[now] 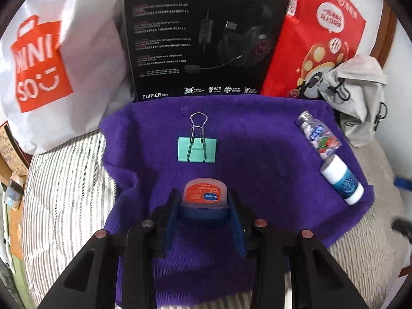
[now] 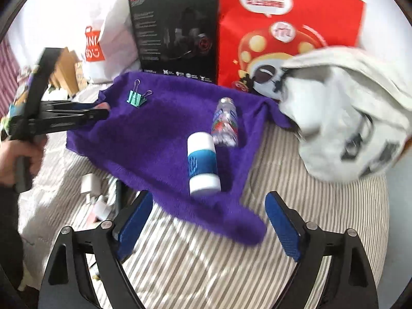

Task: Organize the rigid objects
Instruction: 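Set the tin beside the clip and the cylinder beside the bottle on the towel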

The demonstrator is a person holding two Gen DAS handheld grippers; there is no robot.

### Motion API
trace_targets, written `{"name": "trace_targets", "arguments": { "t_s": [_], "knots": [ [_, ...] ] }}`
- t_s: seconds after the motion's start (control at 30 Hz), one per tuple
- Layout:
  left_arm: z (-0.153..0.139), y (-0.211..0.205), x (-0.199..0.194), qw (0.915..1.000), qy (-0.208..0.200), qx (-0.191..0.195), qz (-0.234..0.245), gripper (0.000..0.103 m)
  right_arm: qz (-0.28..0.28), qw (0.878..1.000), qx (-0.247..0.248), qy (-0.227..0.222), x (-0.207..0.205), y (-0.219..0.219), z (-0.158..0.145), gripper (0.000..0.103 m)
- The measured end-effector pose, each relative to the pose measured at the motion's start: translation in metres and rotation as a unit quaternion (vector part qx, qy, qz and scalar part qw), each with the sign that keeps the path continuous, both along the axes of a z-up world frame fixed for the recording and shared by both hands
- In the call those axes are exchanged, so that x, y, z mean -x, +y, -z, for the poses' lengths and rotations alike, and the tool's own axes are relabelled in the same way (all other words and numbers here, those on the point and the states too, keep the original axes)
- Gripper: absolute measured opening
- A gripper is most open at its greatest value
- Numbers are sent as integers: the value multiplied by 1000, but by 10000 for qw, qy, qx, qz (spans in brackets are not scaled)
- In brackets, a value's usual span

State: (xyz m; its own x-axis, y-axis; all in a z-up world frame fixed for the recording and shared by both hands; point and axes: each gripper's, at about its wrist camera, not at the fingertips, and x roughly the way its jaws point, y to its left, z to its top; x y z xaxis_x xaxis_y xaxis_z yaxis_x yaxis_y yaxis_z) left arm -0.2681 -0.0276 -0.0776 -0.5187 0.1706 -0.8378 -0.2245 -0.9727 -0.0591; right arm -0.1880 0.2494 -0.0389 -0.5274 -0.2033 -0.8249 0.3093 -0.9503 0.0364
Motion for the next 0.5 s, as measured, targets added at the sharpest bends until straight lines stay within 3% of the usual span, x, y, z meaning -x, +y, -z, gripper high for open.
{"name": "trace_targets", "arguments": {
  "t_s": [0.17,0.5],
  "knots": [
    [11,6,16,9998,-150,112,66,35,170,9986,379,-314,-31,10,8,91],
    [24,15,22,9987,-192,410,211,35,623,9916,573,-979,-75,39,52,91]
  ]
}}
